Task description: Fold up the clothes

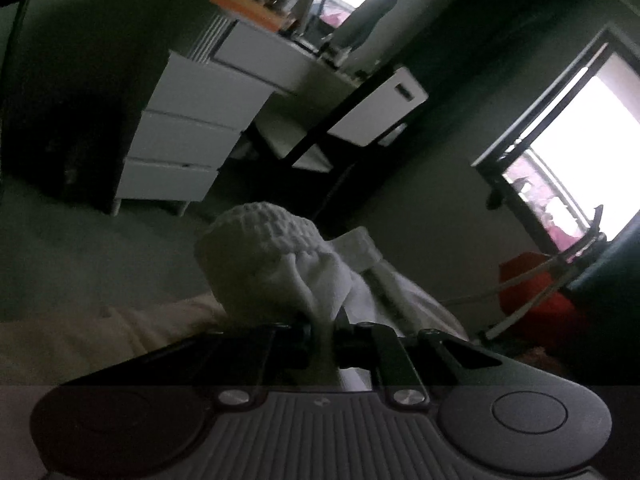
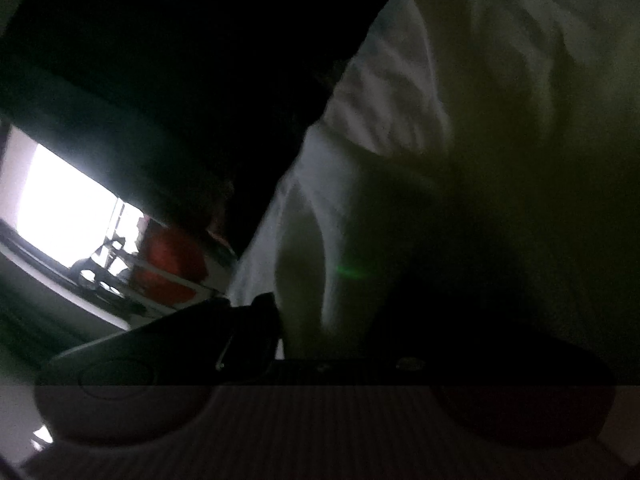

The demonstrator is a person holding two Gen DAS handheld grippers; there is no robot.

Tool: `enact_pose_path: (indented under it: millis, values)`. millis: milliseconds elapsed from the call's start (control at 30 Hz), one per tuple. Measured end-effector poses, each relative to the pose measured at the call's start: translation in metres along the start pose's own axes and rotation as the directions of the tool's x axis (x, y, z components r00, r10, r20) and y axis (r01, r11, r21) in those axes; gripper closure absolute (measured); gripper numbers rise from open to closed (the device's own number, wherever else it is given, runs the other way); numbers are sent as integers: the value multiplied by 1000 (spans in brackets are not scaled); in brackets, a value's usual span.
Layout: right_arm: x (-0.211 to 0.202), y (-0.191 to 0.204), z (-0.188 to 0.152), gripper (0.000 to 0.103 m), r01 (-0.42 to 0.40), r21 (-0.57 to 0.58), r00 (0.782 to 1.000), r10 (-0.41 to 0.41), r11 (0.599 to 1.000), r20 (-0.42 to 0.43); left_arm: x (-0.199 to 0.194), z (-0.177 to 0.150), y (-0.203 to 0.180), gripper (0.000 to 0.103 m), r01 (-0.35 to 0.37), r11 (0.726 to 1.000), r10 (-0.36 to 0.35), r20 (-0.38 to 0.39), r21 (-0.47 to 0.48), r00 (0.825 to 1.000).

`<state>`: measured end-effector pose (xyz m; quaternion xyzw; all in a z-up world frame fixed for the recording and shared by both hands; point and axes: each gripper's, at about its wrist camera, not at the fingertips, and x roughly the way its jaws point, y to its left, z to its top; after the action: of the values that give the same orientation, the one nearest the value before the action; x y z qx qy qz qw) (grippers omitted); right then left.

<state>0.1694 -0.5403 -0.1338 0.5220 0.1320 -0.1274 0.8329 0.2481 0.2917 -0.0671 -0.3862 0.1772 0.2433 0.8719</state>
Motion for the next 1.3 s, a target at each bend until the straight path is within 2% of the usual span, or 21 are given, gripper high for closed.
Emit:
enact_pose_path:
  millis: [167,233,333,500,600,700,800,867,967,1033,1200,1300]
  values:
    - [-44,-12,1,88,30,28,999,-29,999,-19,-55,16,1,93,42,999,-42,-2,26,999]
    - [-64,-18,2,88,50,29,999,-50,998,-20,-80,17,4,93,54,996,-54,-4,64,999]
    - [-100,-28,8,88,73,30,997,-73,997,2,-110,12,18,93,64,996,-61,-48,55,997]
    - [-129,-66,25,88,98,122,994,-103,988,40,-139,-16,43,92,25,994,-12,-129,105,992]
    - [-117,-87,25,88,139,160,990,-141,977,2,-140,-36,60,91,-15,989,41,-181,144,983]
    - [-108,-104,24,88,188,158,982,-184,969,-38,-138,-45,81,81,-45,987,78,-217,154,973]
    - [-104,-108,27,88,188,152,982,-183,970,-43,-141,-46,94,68,-52,988,88,-259,144,962]
    - [-102,-106,27,88,191,126,982,-187,974,-39,-148,-44,94,47,-49,983,96,-269,178,958]
    - [-103,-102,29,88,183,118,983,-181,976,-26,-167,-48,83,29,-45,958,118,-246,285,962]
    - [-101,-96,28,88,185,98,983,-185,978,-16,-183,-53,73,24,-37,933,122,-218,359,968]
    - [-105,-82,26,88,179,69,983,-181,981,21,-216,-81,25,20,20,862,59,-140,506,988]
    - [-104,-70,28,88,195,-5,980,-195,981,41,-222,-113,-9,19,112,835,-21,-173,538,985]
